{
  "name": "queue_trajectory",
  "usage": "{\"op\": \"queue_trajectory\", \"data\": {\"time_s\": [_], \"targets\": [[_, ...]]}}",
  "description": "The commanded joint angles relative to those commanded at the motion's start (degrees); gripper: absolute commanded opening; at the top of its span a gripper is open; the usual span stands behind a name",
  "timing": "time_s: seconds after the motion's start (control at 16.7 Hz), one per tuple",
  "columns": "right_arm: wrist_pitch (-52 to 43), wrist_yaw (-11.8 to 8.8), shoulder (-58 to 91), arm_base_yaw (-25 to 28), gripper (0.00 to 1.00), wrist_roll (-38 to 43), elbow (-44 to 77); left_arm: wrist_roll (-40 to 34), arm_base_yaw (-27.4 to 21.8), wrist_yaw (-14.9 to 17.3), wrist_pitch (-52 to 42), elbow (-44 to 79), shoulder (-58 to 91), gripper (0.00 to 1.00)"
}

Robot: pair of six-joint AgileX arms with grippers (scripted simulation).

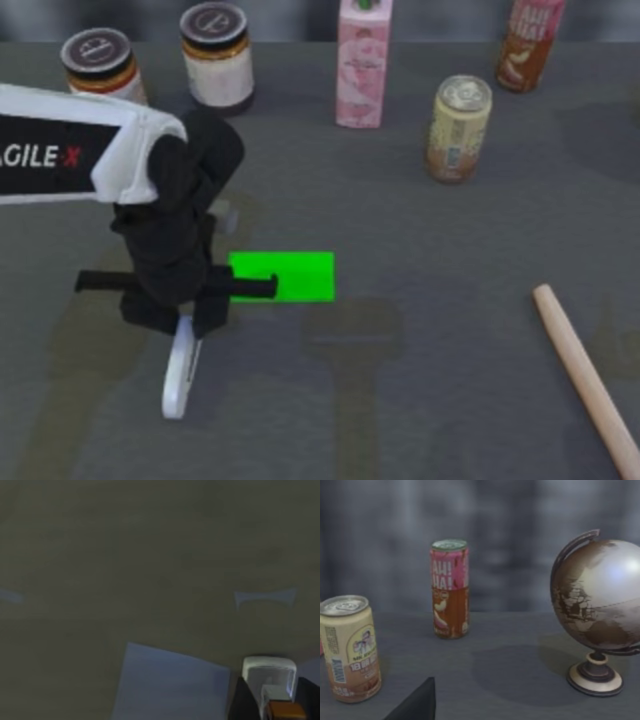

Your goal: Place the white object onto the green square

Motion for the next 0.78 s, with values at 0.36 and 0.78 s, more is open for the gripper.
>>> {"op": "queue_trajectory", "data": {"time_s": [0.36,0.78], "targets": [[0.0,0.0,0.0,0.0,1.00,0.0,0.0,0.0,0.0,0.0,0.0,0.0,0.0,0.00],[0.0,0.0,0.0,0.0,1.00,0.0,0.0,-0.3,0.6,-0.1,-9.8,6.5,-2.9,0.00]]}}
